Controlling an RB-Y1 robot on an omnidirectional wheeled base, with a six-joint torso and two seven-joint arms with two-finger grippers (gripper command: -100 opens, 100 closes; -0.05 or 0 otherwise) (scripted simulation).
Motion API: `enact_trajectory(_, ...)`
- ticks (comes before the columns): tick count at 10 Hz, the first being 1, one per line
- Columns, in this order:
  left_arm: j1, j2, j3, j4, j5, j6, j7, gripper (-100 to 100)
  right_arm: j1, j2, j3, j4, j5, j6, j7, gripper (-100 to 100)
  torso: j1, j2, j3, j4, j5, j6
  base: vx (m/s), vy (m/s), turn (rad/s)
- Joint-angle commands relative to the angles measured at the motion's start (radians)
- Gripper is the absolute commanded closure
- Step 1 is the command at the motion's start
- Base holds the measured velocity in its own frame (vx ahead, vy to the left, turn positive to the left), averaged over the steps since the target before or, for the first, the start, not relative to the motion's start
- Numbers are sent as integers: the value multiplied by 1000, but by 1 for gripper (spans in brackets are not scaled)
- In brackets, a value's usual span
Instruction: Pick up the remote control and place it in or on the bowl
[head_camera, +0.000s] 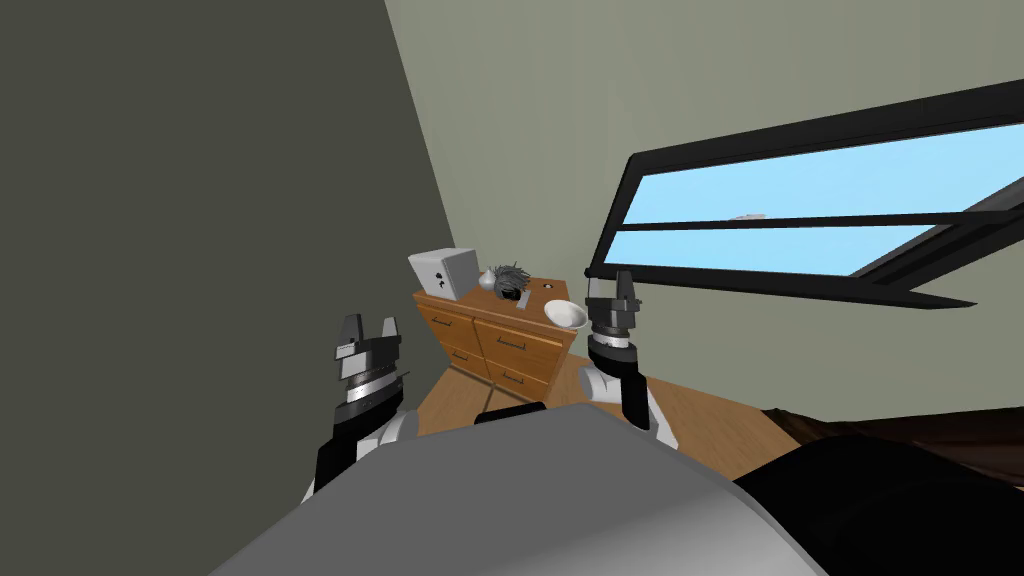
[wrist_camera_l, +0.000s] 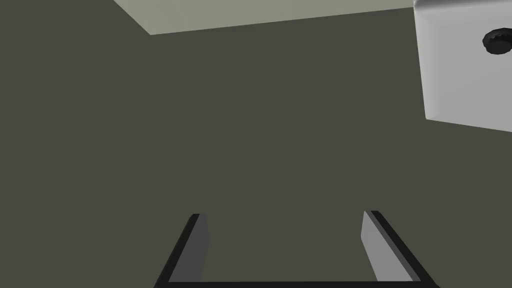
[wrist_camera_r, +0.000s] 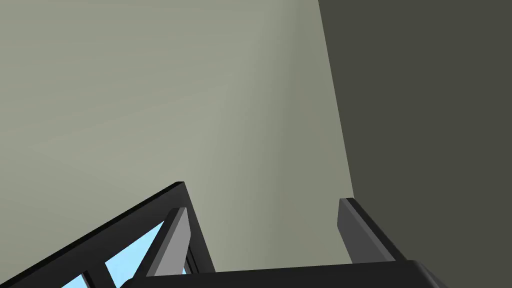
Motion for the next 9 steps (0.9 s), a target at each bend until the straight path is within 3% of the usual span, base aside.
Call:
enact_trajectory(1,0,0,0,0,0,0,0,0,-10,-36,-5,8,-12,14,-14,-100,0,0,0,0,0,0,-46,20,-1)
enact_trajectory(5,0,0,0,0,0,0,0,0,-71,-152,-31,60,-82,98,-98,-100,3,4,2,1,1,0,-61,48,10)
enact_trajectory(6,0,0,0,0,0,0,0,0,-71,-157,-31,60,-82,98,-98,-100,2,3,2,1,1,0,-15,22,7)
enact_trajectory(8,0,0,0,0,0,0,0,0,-118,-224,-49,104,-134,158,-162,-100,1,0,0,0,0,0,-2,22,27)
enact_trajectory(9,0,0,0,0,0,0,0,0,-118,-224,-49,104,-134,166,-163,-100,1,0,0,0,0,0,3,24,14)
